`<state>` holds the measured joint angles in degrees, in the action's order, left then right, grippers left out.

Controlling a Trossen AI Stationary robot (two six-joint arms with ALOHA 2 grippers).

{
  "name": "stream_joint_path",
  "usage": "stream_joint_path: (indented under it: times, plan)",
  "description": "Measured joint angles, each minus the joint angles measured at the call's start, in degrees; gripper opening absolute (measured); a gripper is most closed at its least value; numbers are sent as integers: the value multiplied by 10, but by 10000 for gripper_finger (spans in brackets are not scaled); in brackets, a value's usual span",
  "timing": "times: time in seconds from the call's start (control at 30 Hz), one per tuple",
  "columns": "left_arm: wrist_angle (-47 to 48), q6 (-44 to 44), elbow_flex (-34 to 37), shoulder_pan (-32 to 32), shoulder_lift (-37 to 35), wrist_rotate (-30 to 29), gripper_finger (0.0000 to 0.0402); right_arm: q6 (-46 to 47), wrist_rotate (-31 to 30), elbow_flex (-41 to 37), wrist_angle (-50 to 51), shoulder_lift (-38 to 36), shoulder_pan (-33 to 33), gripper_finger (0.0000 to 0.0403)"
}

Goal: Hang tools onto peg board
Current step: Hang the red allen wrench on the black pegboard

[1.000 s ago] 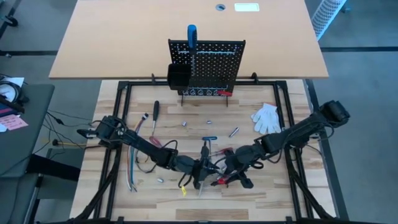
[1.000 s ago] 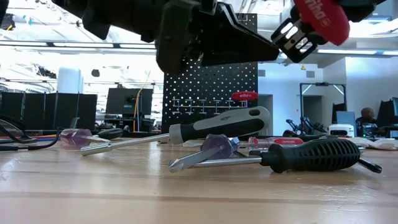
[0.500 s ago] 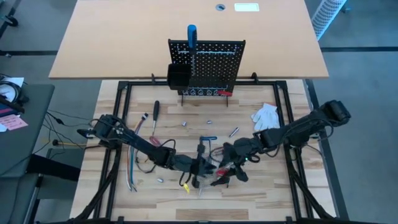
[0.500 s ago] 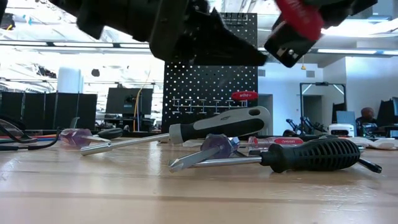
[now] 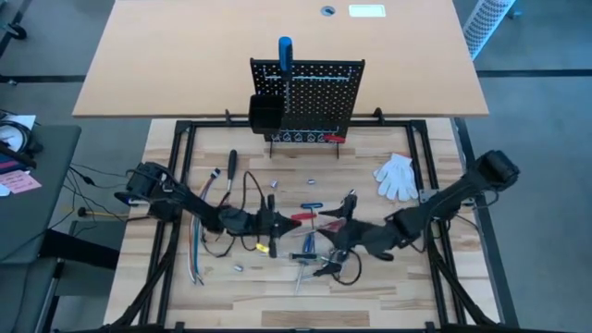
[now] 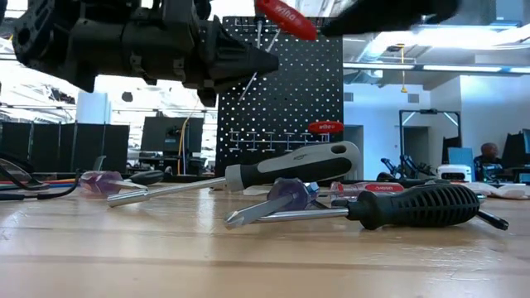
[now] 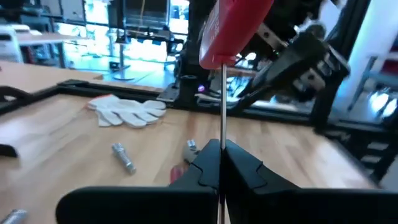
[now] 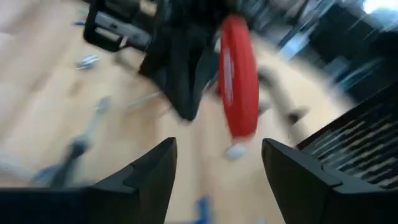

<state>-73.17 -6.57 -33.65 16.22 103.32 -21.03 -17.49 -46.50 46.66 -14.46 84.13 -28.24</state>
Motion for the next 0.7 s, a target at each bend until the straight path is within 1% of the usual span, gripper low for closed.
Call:
stream_joint_path:
  times: [0.07,0.13,0.2,0.27,0.33,0.43,0.5,0.57,0.7]
  plan:
    - [-2,-17,1,-5,0,5,0,-96,-58,1,-75,28,-7,237]
    - [-5,-25,1,-6,0,12,0,-180,-103,14,-126,61,-9,233]
    - [-6,-35,1,-5,0,13,0,-243,-129,35,-145,92,-9,229]
    - [-7,-38,1,-5,0,14,0,-285,-137,62,-145,120,-4,225]
    - [-8,-38,1,-5,0,13,0,-312,-152,86,-143,149,0,221]
    - [-7,-38,1,-6,1,7,0,-348,-205,117,-142,184,6,209]
    - [-7,-38,1,-6,1,5,0,-375,-236,130,-141,196,8,194]
    - [-7,-39,1,-6,1,7,0,-396,-249,138,-141,202,8,175]
    - [-12,-38,0,-5,0,15,0,-399,-257,144,-131,201,10,136]
